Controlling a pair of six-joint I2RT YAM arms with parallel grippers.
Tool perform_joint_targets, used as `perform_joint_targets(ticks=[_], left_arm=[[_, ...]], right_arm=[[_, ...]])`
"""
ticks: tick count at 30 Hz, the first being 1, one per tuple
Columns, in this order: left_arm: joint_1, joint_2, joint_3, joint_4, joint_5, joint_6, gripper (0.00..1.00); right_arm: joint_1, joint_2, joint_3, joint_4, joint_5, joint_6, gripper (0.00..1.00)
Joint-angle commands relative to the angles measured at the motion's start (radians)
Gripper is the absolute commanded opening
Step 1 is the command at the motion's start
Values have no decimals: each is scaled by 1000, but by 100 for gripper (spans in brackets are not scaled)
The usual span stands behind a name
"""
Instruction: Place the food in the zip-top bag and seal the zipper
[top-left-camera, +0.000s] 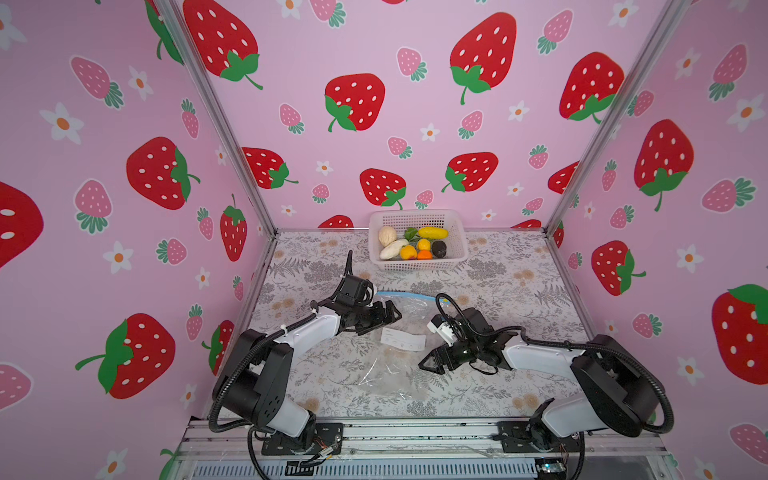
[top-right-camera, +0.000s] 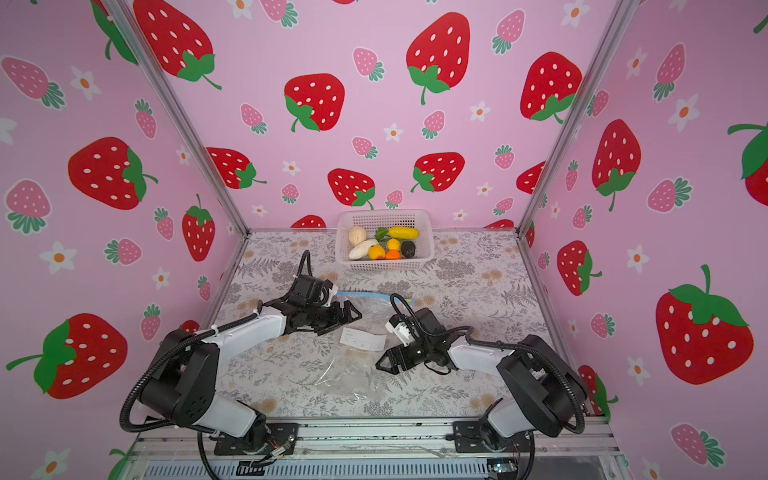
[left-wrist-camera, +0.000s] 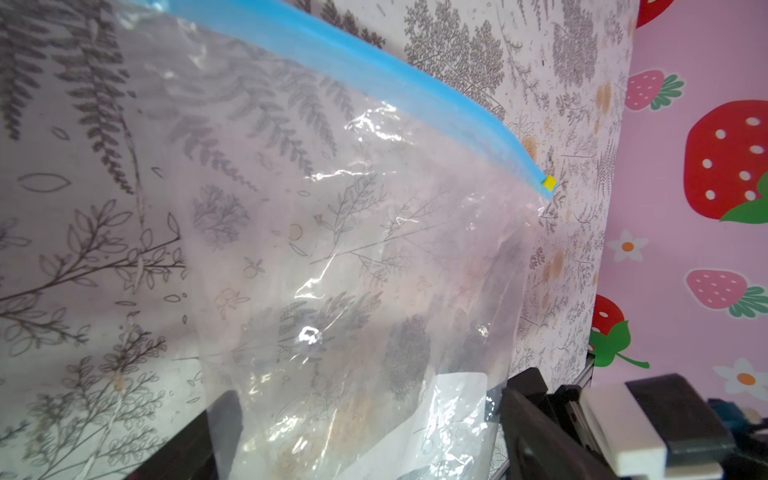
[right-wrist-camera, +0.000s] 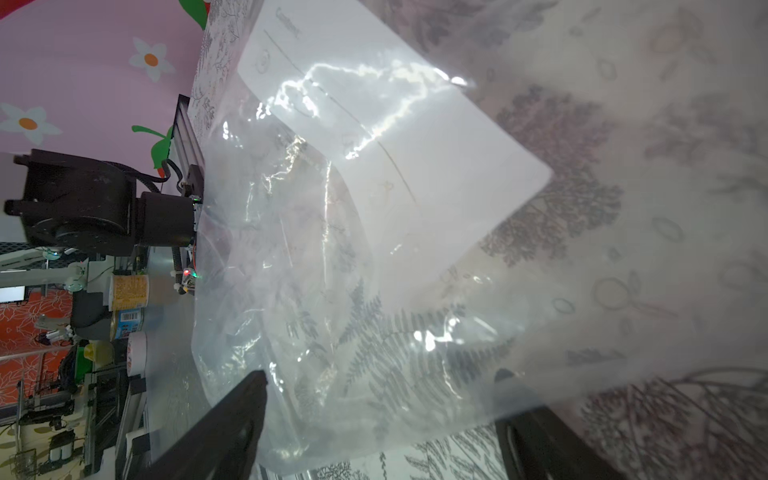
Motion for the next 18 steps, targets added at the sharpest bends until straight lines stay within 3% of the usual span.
perform_joint_targets(ticks=[1,8,18], left_arm=[[-6,22,44,4,-3,11,98],[-6,47,82,4,-15,-3,98],[3,7,112,-120,-105,82,100]], right_arm=[[26,29,36,13,-9,-21,87],[94,83,71,67,-3,-12,88],[114,78,51,142,38,40,90]])
